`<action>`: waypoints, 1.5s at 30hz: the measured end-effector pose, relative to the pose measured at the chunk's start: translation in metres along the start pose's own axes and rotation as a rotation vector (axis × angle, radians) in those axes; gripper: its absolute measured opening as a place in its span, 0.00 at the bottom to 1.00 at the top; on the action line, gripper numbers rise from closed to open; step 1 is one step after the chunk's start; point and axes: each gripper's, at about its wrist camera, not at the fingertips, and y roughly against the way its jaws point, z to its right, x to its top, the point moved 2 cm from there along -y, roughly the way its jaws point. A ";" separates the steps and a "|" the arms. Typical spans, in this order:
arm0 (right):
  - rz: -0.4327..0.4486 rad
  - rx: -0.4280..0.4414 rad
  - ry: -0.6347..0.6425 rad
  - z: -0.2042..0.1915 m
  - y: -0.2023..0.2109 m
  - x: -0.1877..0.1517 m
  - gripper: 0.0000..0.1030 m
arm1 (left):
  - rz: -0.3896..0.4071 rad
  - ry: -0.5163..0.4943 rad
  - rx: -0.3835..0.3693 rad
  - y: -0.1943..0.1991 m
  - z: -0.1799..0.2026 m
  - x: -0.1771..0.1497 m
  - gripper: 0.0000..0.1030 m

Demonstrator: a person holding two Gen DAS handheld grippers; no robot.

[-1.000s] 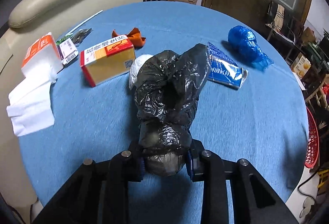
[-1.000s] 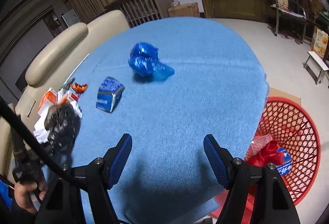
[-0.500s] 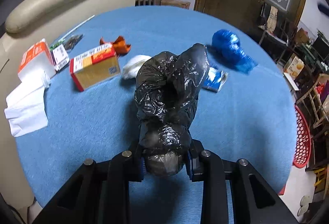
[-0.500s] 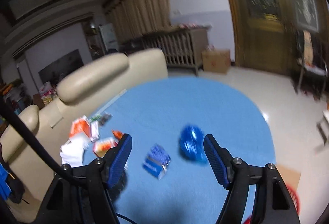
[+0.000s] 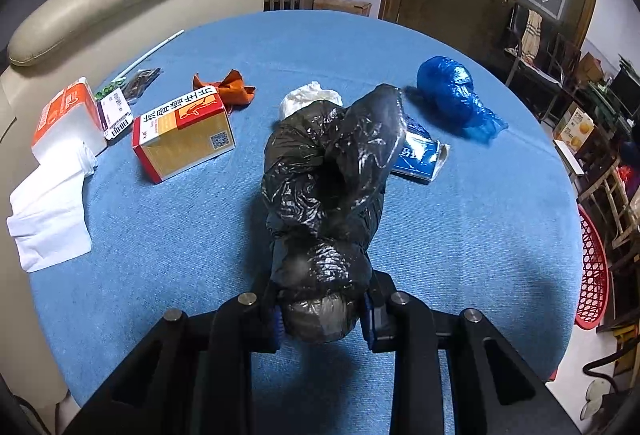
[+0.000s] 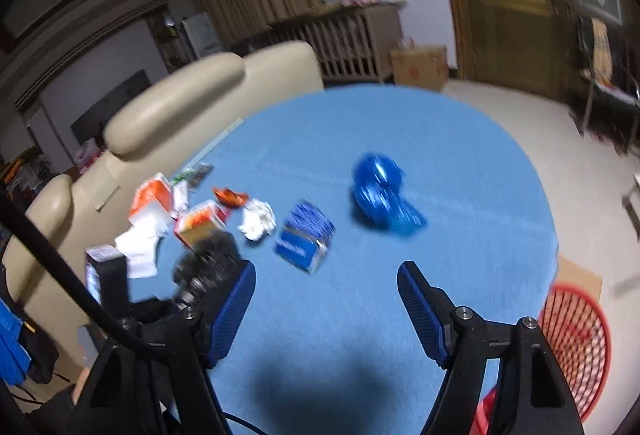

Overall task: Collect trash
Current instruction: 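Grasp the blue plastic bag with the right tool while the left holds the black bag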

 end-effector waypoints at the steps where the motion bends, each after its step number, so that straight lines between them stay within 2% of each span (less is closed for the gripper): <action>1: -0.014 -0.002 -0.016 0.005 -0.004 -0.003 0.74 | -0.001 0.001 0.003 -0.001 0.000 0.000 0.29; 19: -0.060 0.003 -0.087 0.032 -0.025 -0.019 0.74 | -0.024 -0.009 0.032 -0.011 0.007 0.007 0.29; 32: -0.061 0.013 -0.077 0.027 -0.031 -0.017 0.74 | -0.010 0.013 0.043 -0.002 -0.001 0.007 0.29; 39: -0.056 0.044 -0.082 0.026 -0.040 -0.013 0.74 | 0.001 0.039 0.097 0.010 -0.020 0.004 0.29; 45: -0.028 0.050 -0.110 0.045 -0.047 0.002 0.74 | 0.007 0.093 0.165 0.023 -0.042 -0.005 0.29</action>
